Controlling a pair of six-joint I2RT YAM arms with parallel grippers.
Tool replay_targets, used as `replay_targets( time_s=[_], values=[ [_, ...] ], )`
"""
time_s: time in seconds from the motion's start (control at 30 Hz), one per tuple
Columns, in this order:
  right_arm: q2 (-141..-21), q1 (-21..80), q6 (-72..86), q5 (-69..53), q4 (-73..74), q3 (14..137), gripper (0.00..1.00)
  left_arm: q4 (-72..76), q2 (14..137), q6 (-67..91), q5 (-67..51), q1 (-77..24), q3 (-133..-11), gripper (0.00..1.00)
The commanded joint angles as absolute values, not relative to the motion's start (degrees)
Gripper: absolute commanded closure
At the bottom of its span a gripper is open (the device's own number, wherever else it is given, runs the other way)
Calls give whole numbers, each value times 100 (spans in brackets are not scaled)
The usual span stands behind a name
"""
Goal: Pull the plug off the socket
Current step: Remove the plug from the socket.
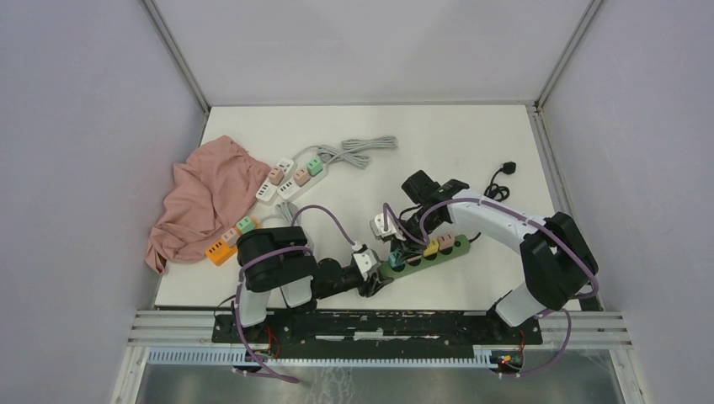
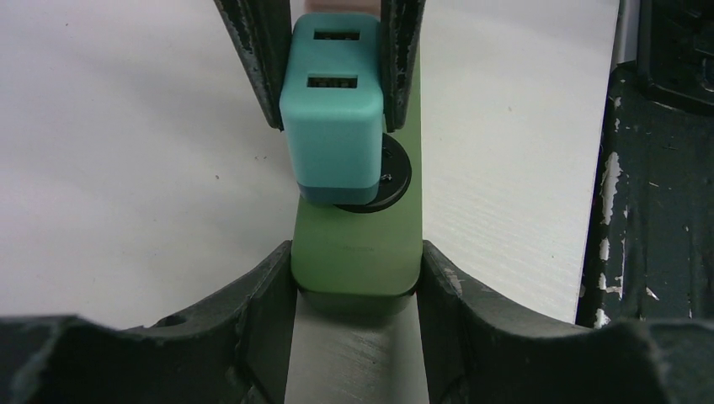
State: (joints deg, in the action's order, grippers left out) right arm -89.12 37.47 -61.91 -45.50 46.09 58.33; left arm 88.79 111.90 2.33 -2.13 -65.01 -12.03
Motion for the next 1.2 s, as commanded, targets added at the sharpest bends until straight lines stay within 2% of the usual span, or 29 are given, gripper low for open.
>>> replay_targets(
  time_s=[0.0,0.1,0.27,0.6,0.63,0.8,0.87,1.0,1.17],
  values=[
    [-8679,3762,-7217,-5999,5647,6305,100,9446,11355,276,-9,-6446,-1011,97],
    [-8718,4056,-7006,-6059,5533,6326,100,9445,11338,297,-9,-6443,-1010,97],
    [-8660,4319,-5701,-5887,4495,6282,100,9440,11334,320,-9,-6442,-1004,97],
    [-8555,3751,-6229,-5718,5246,6562,100,9441,11205,347,72,-6440,-972,95],
    [-8549,3664,-6292,-5760,5337,6589,100,9443,11176,361,81,-6442,-967,91],
    [-8484,3342,-6298,-5876,5580,6741,100,9446,10934,597,232,-6443,-920,41],
    [-8452,3216,-6224,-5944,5605,6774,100,9434,10798,701,318,-6442,-866,28],
    [-8379,2944,-5992,-6121,5606,6849,100,9328,10449,785,386,-6445,-784,16],
    [-8289,2537,-5687,-6418,5539,6899,100,8130,9656,905,291,-6441,-927,14]
  ],
)
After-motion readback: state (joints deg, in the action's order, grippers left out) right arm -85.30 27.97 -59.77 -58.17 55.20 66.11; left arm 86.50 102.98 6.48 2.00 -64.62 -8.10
